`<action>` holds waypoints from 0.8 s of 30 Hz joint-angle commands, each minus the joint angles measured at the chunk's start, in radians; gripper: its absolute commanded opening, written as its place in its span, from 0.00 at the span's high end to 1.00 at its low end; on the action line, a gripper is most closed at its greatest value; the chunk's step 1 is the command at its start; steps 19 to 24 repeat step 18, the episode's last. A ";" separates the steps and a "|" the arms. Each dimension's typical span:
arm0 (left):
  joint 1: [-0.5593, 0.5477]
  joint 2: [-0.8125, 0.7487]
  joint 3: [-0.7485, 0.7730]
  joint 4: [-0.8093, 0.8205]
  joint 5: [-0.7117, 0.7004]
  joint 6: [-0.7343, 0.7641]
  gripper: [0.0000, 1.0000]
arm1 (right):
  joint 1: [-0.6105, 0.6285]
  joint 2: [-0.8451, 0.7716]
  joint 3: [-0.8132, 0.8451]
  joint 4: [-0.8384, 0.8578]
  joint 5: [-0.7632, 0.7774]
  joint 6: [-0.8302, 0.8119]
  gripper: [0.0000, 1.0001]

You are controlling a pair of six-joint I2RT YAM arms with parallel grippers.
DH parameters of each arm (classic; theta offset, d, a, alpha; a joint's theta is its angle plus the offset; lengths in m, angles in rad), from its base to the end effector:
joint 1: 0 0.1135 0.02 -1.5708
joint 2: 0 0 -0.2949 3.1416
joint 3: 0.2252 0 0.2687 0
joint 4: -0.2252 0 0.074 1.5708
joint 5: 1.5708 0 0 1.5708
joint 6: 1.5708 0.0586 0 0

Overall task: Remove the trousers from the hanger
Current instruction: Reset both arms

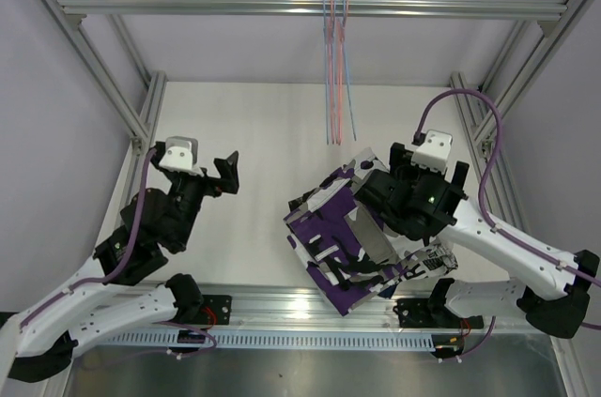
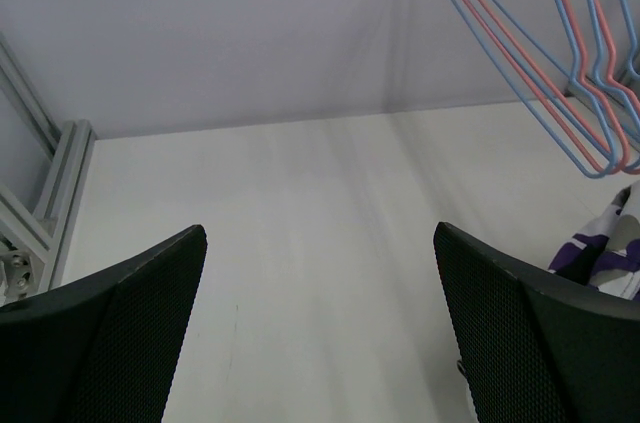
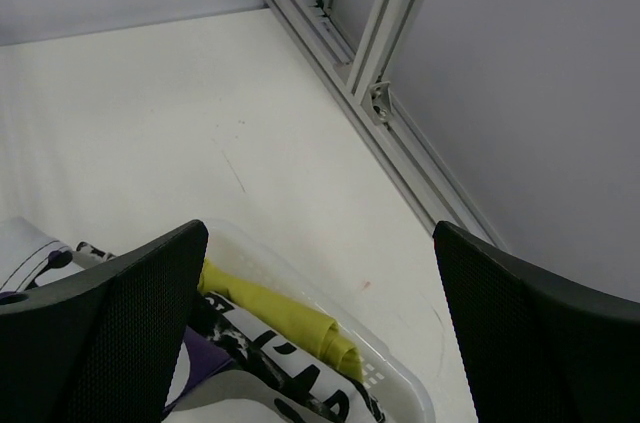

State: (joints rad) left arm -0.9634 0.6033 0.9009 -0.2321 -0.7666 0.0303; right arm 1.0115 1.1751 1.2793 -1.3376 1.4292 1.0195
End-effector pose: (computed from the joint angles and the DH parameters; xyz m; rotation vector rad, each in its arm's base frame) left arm 0.1052 -0.0802 0.4226 0.1376 1.5198 -0.1684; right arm 0.1488 0.1284 0.3949 0.2603 1.7141 -0.5362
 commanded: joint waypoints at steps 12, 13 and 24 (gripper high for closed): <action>0.048 -0.088 -0.046 0.134 -0.096 0.033 0.01 | -0.076 -0.078 -0.028 -0.032 0.146 0.139 0.01; 0.048 -0.106 -0.048 0.135 -0.099 0.033 0.01 | -0.083 -0.084 -0.028 -0.020 0.148 0.128 0.01; 0.055 -0.154 -0.062 0.157 -0.089 0.028 0.01 | -0.120 -0.098 -0.035 0.055 0.134 0.042 0.00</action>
